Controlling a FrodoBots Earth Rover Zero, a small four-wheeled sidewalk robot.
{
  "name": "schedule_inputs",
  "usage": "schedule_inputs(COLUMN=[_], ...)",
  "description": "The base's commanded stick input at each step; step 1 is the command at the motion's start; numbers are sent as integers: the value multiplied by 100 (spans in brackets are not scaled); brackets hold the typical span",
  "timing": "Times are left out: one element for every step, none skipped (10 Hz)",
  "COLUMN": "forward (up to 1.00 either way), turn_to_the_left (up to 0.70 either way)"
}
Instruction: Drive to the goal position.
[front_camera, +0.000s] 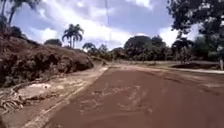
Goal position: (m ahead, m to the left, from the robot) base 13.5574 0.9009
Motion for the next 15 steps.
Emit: schedule_inputs(forward=[85,85,85,85,85,85,85,85,85,85,85,85,85,85,85], turn_to_the_left=[-27,-25,-15,-5,0,0,20,7,0,9,23,14,0,5,27])
